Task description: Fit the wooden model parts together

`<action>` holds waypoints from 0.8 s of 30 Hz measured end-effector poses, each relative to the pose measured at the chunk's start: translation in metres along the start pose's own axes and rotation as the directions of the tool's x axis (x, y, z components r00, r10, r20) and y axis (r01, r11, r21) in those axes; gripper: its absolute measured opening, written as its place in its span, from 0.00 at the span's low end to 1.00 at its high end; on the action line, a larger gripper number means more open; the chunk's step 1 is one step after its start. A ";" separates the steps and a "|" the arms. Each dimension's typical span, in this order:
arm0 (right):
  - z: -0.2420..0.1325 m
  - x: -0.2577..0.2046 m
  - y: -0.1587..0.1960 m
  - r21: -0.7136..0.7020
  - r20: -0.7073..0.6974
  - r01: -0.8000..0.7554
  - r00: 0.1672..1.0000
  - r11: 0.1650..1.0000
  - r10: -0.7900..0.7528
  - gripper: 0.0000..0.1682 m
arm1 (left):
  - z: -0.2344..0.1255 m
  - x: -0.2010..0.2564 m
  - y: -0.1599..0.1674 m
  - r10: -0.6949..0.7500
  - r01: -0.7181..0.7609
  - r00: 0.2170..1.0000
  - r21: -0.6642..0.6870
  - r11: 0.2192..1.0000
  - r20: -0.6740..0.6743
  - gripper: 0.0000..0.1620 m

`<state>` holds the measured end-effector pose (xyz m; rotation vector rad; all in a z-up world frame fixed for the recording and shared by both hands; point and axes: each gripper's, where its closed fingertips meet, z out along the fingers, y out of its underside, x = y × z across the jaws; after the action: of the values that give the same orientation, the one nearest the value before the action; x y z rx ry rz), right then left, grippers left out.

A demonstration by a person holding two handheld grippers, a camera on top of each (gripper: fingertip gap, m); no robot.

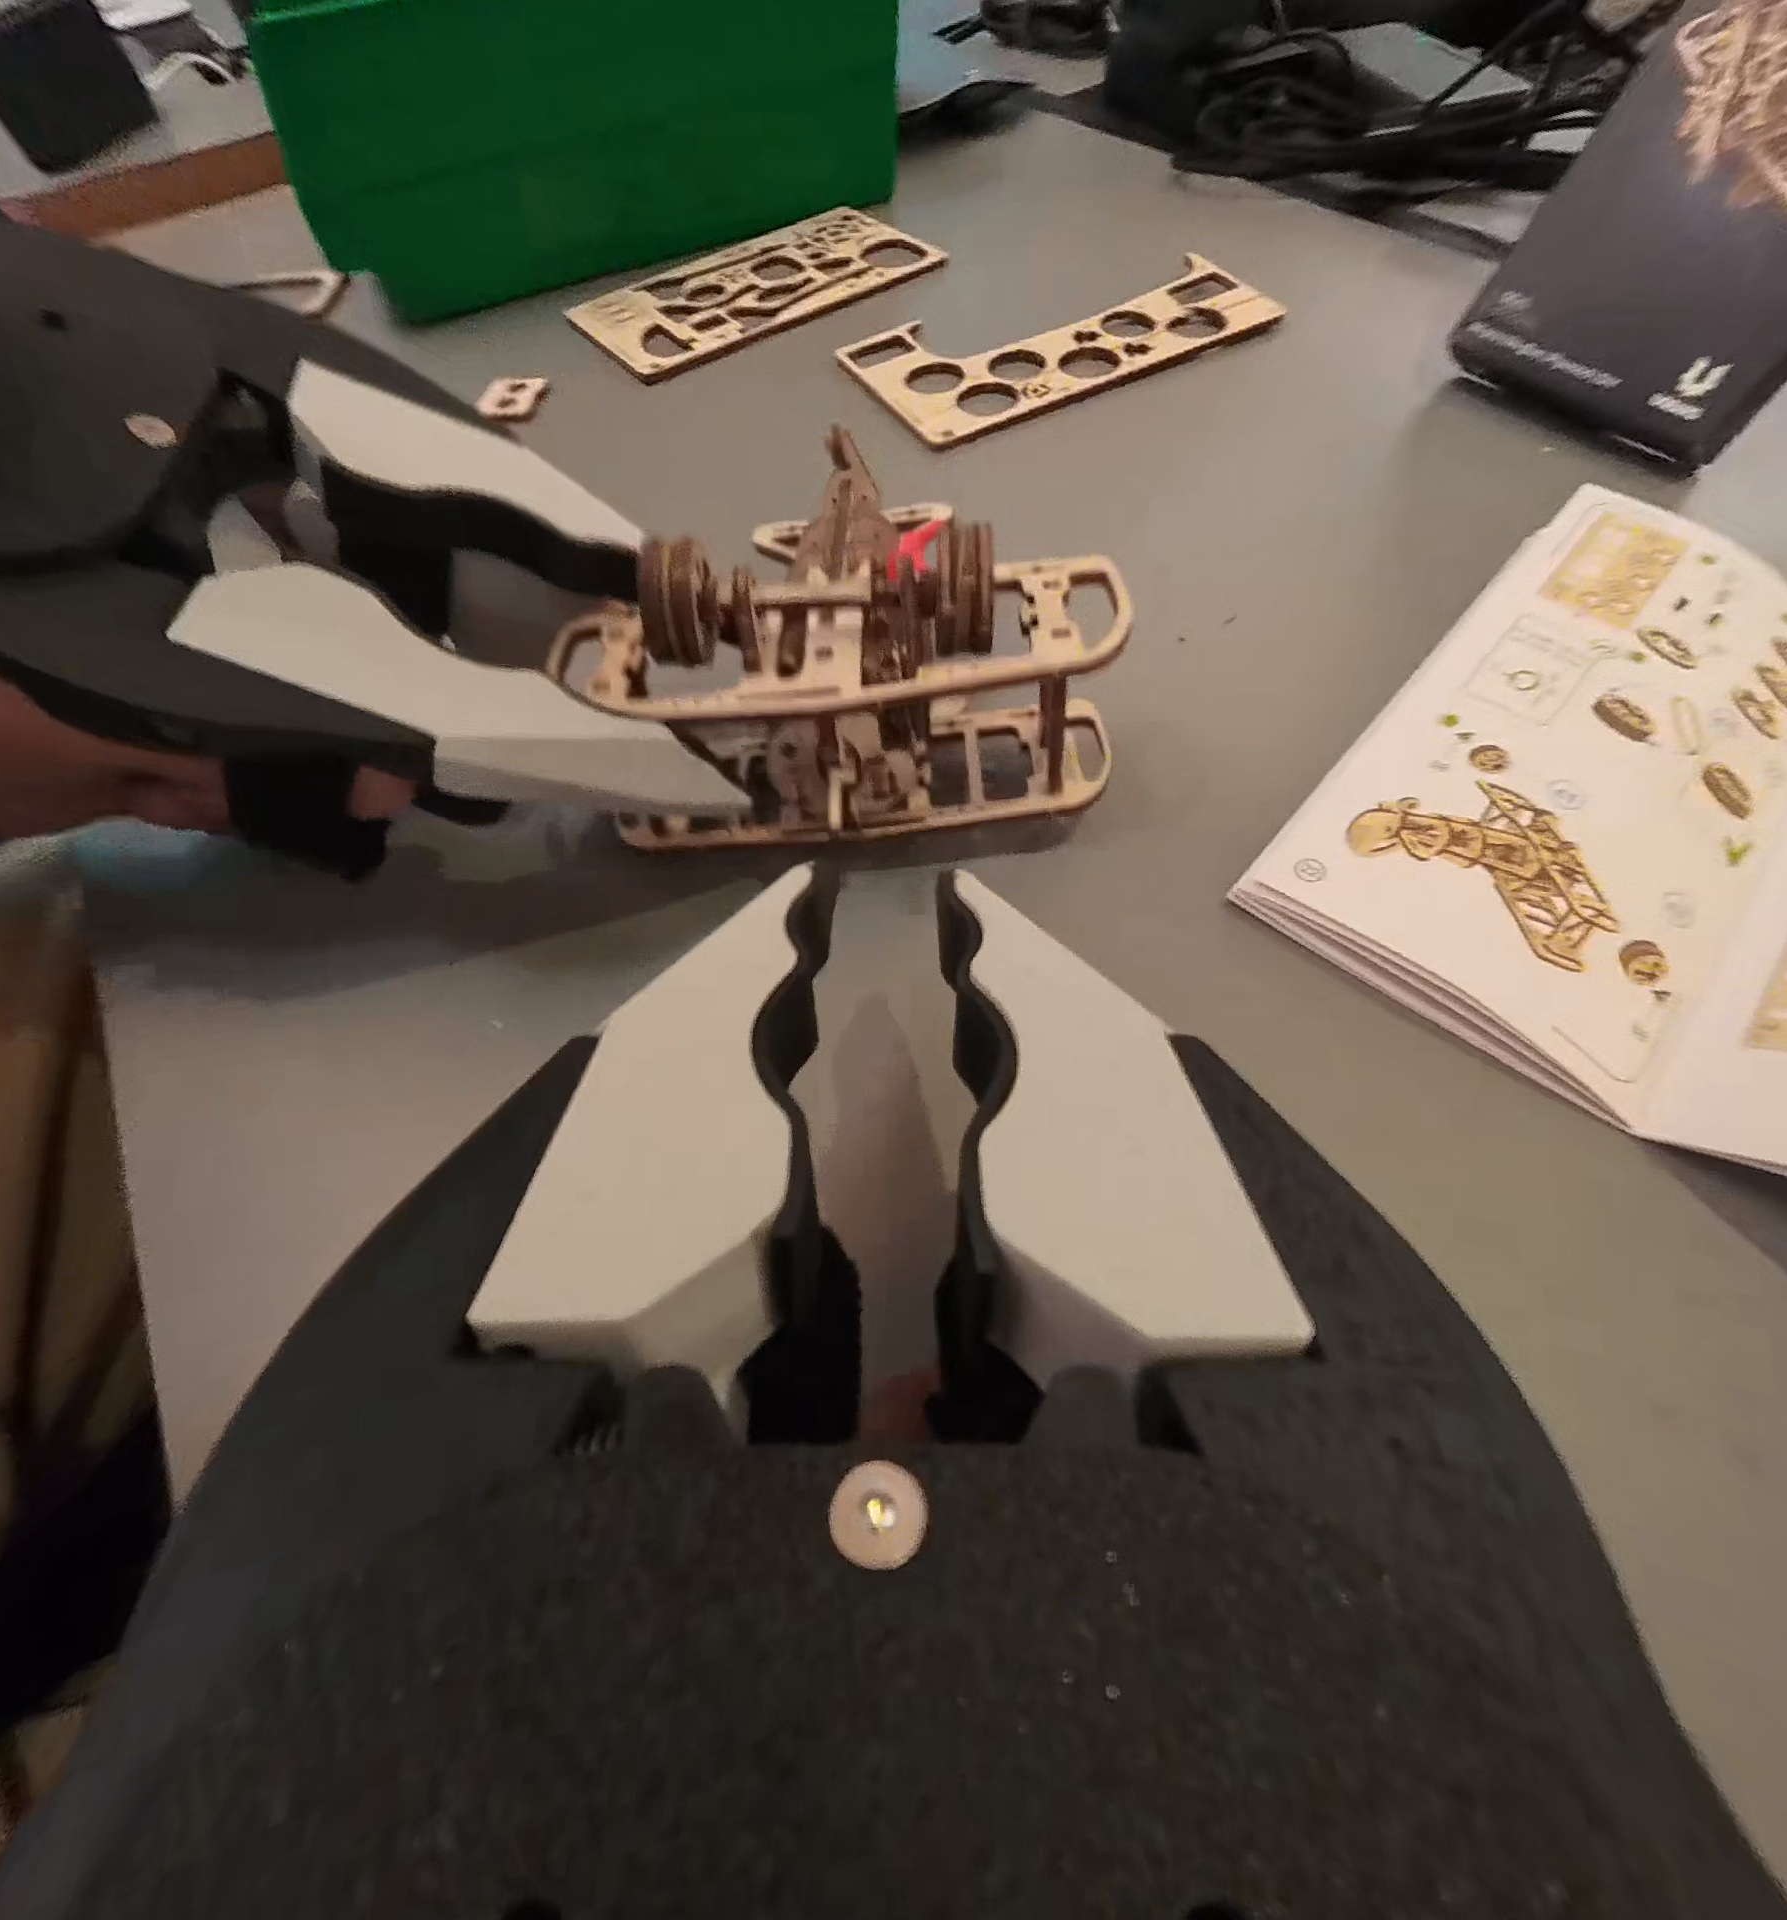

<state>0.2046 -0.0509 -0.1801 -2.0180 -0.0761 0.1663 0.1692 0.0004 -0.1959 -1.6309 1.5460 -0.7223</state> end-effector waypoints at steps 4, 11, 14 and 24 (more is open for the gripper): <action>-0.004 0.007 0.005 -0.041 0.033 0.065 0.997 0.997 -0.063 0.11 | -0.010 0.022 0.003 0.021 -0.024 0.998 -0.039 0.999 -0.065 0.45; -0.011 0.001 -0.004 0.055 0.148 0.151 0.976 0.987 -0.157 0.09 | -0.082 0.014 -0.037 0.454 -0.460 0.814 0.075 0.885 -0.363 0.39; -0.003 0.008 -0.001 -0.008 0.139 0.198 0.971 0.980 -0.195 0.10 | -0.052 -0.027 -0.047 0.664 -0.724 0.579 0.077 0.686 -0.474 0.38; 0.007 0.012 0.006 -0.054 0.172 0.200 0.967 0.978 -0.189 0.08 | 0.025 -0.026 -0.004 0.600 -0.953 0.118 0.080 0.293 -0.791 0.46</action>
<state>0.2151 -0.0456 -0.1900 -2.0504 -0.3898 0.2091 0.1894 0.0302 -0.2040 -0.3208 3.0174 -0.2810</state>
